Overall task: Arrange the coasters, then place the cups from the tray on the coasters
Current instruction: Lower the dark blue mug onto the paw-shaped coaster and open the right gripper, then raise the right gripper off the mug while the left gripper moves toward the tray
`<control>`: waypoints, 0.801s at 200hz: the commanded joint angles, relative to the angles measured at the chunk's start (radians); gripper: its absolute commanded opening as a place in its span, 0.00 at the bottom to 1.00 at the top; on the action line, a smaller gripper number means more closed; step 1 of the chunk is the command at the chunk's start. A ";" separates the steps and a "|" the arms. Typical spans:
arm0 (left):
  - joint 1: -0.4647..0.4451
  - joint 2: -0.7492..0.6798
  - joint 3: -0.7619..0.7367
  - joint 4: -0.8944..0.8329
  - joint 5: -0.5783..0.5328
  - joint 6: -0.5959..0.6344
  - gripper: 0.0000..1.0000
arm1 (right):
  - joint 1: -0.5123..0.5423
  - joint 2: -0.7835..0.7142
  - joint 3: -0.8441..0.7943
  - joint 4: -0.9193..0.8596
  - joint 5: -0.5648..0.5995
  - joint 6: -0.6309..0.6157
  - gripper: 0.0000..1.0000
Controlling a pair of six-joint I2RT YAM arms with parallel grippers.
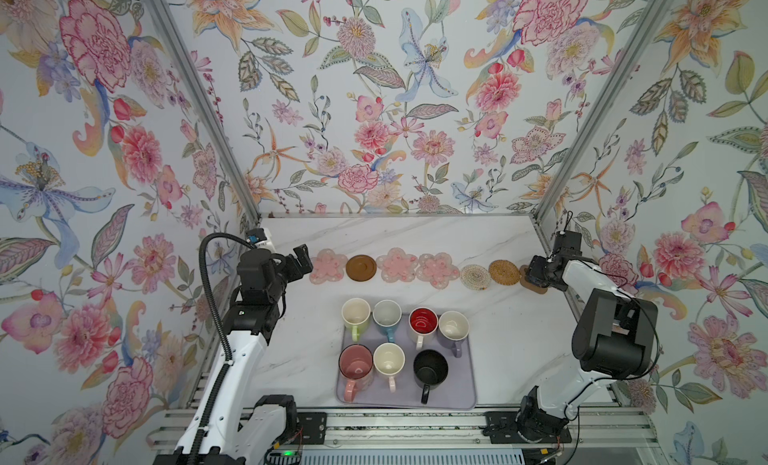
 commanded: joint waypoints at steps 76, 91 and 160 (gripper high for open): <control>0.009 -0.004 0.008 -0.041 -0.048 0.017 0.99 | 0.113 -0.562 -0.235 -0.017 0.068 0.087 0.99; 0.006 0.005 0.012 -0.052 -0.040 0.010 0.99 | 0.151 -0.614 -0.261 -0.032 0.095 0.088 0.99; 0.005 0.007 0.039 -0.137 0.002 0.026 0.99 | 0.421 -0.686 -0.248 -0.041 0.174 0.036 0.99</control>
